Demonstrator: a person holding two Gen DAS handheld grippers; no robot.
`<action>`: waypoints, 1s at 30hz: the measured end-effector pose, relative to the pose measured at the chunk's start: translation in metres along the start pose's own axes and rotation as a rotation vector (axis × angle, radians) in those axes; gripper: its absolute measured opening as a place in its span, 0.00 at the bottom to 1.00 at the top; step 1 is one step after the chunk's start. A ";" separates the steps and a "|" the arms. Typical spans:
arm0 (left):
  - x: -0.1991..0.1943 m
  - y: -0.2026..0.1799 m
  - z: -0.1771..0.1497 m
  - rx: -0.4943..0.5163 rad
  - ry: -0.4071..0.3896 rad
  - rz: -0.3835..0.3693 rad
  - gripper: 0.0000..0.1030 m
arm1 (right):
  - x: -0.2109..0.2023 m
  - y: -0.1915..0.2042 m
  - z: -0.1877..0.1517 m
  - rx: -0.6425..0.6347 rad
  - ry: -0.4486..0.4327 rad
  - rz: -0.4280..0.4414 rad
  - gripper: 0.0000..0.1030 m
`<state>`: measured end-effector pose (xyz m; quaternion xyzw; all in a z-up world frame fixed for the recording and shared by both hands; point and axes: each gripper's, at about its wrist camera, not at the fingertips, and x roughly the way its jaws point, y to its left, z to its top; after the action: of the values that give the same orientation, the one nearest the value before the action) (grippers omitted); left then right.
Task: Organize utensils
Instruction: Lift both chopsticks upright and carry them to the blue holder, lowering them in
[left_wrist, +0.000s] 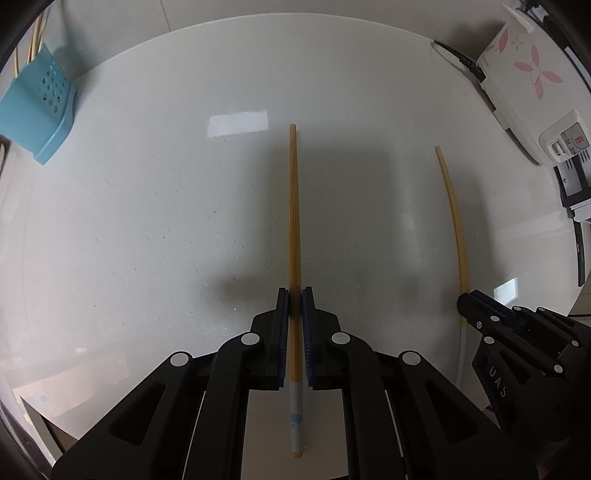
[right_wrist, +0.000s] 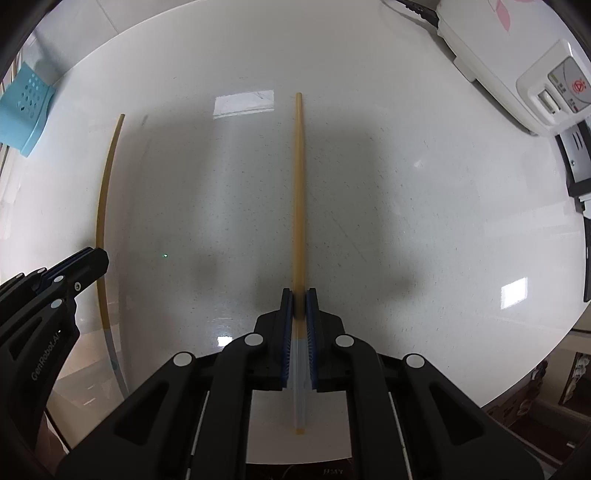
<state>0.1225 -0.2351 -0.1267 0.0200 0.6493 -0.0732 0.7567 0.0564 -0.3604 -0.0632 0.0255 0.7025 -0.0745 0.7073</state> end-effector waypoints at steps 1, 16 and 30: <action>-0.003 0.004 -0.003 0.000 -0.002 -0.001 0.06 | 0.000 0.000 0.000 0.004 -0.001 0.003 0.06; -0.029 0.036 -0.013 -0.054 -0.081 0.026 0.06 | -0.024 0.008 0.005 -0.056 -0.149 0.116 0.06; -0.097 0.095 -0.001 -0.181 -0.315 0.053 0.06 | -0.085 0.049 0.027 -0.177 -0.354 0.194 0.06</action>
<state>0.1207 -0.1330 -0.0374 -0.0431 0.5261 0.0033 0.8493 0.0902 -0.3099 0.0187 0.0174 0.5653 0.0527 0.8230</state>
